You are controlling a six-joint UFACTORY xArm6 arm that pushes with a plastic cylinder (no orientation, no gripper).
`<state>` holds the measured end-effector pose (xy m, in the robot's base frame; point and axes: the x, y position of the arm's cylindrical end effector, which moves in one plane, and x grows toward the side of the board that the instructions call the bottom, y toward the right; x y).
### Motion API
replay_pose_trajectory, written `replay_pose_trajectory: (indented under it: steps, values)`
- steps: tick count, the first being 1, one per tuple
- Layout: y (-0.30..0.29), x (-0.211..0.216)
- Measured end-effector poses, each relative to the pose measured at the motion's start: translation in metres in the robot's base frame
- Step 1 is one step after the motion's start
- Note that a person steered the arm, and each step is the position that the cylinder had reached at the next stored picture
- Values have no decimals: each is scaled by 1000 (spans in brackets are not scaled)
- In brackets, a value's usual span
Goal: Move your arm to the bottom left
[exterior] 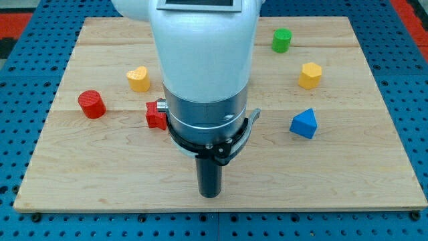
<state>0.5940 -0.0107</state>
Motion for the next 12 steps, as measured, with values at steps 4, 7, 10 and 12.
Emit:
replay_pose_trajectory:
  steps: [4,7,10,12]
  values:
    - [-1,-16]
    - [-13,-16]
    - [-116,-16]
    - [-129,-16]
